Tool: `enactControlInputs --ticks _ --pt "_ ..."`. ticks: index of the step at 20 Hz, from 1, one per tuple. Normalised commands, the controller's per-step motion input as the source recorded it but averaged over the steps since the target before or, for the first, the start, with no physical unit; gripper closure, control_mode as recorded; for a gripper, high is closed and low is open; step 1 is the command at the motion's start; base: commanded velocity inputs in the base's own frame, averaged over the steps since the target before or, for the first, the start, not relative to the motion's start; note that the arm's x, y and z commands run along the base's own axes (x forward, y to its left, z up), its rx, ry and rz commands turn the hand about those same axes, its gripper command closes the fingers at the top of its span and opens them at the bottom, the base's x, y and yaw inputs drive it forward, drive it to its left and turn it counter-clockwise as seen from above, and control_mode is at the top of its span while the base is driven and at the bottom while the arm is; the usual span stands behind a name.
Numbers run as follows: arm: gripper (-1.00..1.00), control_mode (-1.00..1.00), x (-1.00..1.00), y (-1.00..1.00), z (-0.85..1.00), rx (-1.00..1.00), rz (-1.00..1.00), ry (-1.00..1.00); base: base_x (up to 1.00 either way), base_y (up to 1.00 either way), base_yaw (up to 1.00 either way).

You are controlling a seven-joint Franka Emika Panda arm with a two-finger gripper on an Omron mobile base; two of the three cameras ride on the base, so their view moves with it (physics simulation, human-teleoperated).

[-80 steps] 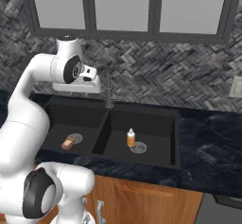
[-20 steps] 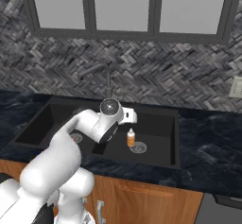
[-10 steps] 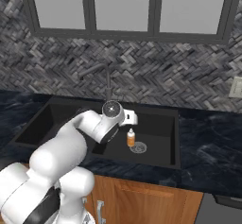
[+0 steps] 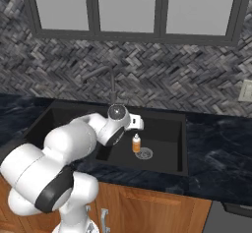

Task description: Pick up the soap dispenser and bar soap from the sink, and place them back in the cabinet, and close the cabinet doors.

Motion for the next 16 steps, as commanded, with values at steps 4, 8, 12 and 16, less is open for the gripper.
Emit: enactControlInputs --ticks 4,8,12,16 --pt "-1.00 -1.00 0.23 0.00 0.00 0.01 -0.06 0.19 0.00 0.00 0.00" --pt "-1.00 -1.00 0.15 0.00 0.00 0.04 -0.04 0.21 0.00 0.00 0.00" --pt "-1.00 -1.00 0.16 0.00 -0.15 0.00 0.00 0.12 0.00 0.00 0.00" --pt "-1.00 -1.00 0.18 -0.04 -0.34 0.00 0.00 0.04 0.00 0.00 0.00"
